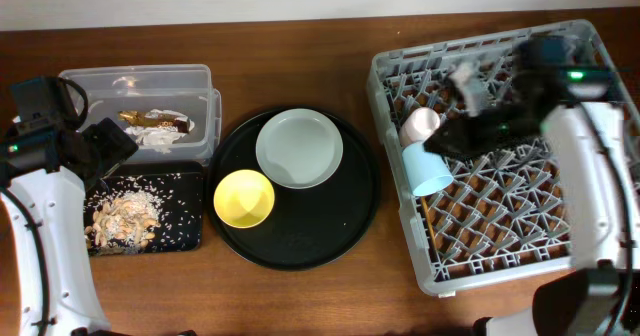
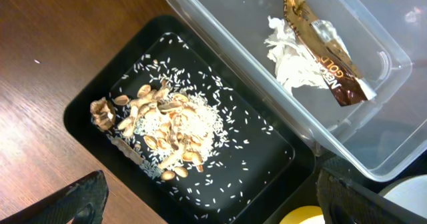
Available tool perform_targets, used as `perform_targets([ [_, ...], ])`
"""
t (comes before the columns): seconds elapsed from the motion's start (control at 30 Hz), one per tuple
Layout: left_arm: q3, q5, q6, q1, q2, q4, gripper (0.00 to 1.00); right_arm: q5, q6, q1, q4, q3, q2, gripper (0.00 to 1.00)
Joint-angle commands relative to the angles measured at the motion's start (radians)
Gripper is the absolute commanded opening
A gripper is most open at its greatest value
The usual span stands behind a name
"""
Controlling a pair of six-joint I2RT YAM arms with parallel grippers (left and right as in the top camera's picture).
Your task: Sort waste into correct bins and load items into the dishwasher rack
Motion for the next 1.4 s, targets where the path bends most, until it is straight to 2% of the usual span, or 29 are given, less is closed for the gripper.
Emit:
perform_targets([
  [0.0,0.007,0.000,0.002,0.006,-0.004,-0.001,0.99,0.275,0.194,0.113,0.014,0.004,-0.010,0.19],
  [0.2,0.007,0.000,0.002,0.006,-0.004,-0.001,0.99,0.309,0.238,0.128,0.082,-0.208,-0.010,0.18],
  [0.37,0.007,0.000,0.002,0.006,-0.004,-0.001,0.99,0.433,0.317,0.128,0.044,-0.217,-0.085,0.17],
  [0.4,0.007,0.000,0.002,0.006,-0.004,-0.001,0.99,0.417,0.316,0.133,0.057,-0.208,-0.124,0.18],
  [0.5,0.007,0.000,0.002,0.006,-0.004,-0.001,0.99,0.439,0.317,0.214,0.093,-0.232,-0.164,0.32],
  [0.57,0.007,0.000,0.002,0.006,-0.004,-0.001,0.99,0.447,0.317,0.277,0.241,-0.329,-0.163,0.33],
  [0.63,0.007,0.000,0.002,0.006,-0.004,-0.001,0.99,0.577,0.377,0.311,0.420,-0.430,-0.163,0.32],
  [0.77,0.007,0.000,0.002,0.006,-0.004,-0.001,0.99,0.599,0.395,0.310,0.642,-0.562,-0.149,0.31],
  [0.83,0.007,0.000,0.002,0.006,-0.004,-0.001,0.99,0.558,0.406,0.310,0.652,-0.574,-0.133,0.19],
  [0.87,0.007,0.000,0.002,0.006,-0.004,-0.001,0.99,0.511,0.412,0.310,0.653,-0.574,-0.133,0.10],
  [0.93,0.007,0.000,0.002,0.006,-0.004,-0.001,0.99,0.489,0.529,0.310,0.665,-0.574,-0.133,0.04],
  [1.0,0.007,0.000,0.002,0.006,-0.004,-0.001,0.99,0.480,0.652,0.310,0.698,-0.574,-0.132,0.04],
  [1.07,0.007,0.000,0.002,0.006,-0.004,-0.001,0.99,0.367,0.780,0.325,0.782,-0.574,-0.132,0.04],
  [1.2,0.007,0.000,0.002,0.006,-0.004,-0.001,0.99,0.370,0.915,0.410,0.803,-0.574,-0.132,0.05],
  [1.3,0.007,0.000,0.002,0.006,-0.004,-0.001,0.99,0.397,0.953,0.413,0.822,-0.574,-0.132,0.05],
  [1.37,0.007,0.000,0.002,0.006,-0.004,-0.001,0.99,0.490,0.951,0.413,0.838,-0.547,-0.134,0.05],
])
